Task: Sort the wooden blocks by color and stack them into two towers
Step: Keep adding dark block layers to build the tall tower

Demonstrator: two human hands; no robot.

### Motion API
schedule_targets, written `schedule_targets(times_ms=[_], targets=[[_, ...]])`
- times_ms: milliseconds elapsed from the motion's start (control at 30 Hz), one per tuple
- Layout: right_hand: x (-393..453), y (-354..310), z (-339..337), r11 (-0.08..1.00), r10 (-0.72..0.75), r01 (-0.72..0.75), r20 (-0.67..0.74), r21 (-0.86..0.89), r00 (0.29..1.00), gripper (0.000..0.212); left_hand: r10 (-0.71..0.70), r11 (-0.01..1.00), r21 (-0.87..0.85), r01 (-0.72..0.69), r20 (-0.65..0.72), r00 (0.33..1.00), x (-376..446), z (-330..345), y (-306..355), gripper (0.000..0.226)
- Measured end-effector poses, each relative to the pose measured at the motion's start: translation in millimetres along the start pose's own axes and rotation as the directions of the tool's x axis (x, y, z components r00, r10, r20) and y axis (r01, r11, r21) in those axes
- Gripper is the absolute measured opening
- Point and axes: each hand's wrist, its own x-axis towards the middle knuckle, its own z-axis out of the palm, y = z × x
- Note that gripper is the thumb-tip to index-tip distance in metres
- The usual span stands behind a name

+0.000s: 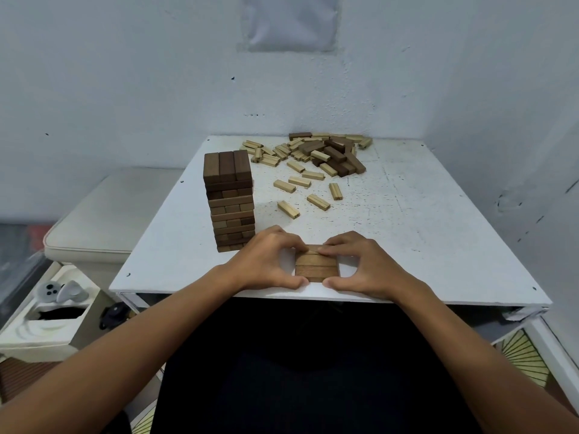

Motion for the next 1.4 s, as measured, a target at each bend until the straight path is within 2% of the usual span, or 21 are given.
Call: schedule_targets(times_ms=[400, 667, 1033, 1233, 1400], targets=[[-1.3, -2.2, -3.3, 0.997, -0.01, 0.013, -0.042, 0.074, 0.999, 0.051, -0.026, 0.988, -0.155, 0.024, -0.011, 1.0, -2.3, -4.1, 9.6, 0.072], [4.7, -24.1, -33.2, 0.985, -0.106, 0.121, -0.124, 0.12, 0.987, 0.05, 0.027, 0.969, -0.234, -0.075, -0.2, 0.979, -4.5, -28.4, 26.3, 0.069], [25.5, -75.6, -74.1, 0.933, -0.279, 0.315, -0.206, 0.174, 0.938, 0.046, 0.088, 0.977, -0.147, -0.157, -0.395, 0.914, -18.1, -91.8, 56.4, 0.064], [59.2, -106.7, -85.1, 0.904, -0.352, 0.39, -0.214, 0.176, 0.911, 0.043, 0.088, 0.991, -0.051, -0.123, -0.441, 0.893, -25.9, -138.3, 53.1, 0.059], [98.1, -133.8, -83.6, 0.881, -0.414, 0.447, -0.205, 0.154, 0.887, 0.043, 0.077, 0.996, -0.012, -0.093, -0.458, 0.885, -30.0, -176.0, 33.7, 0.066]])
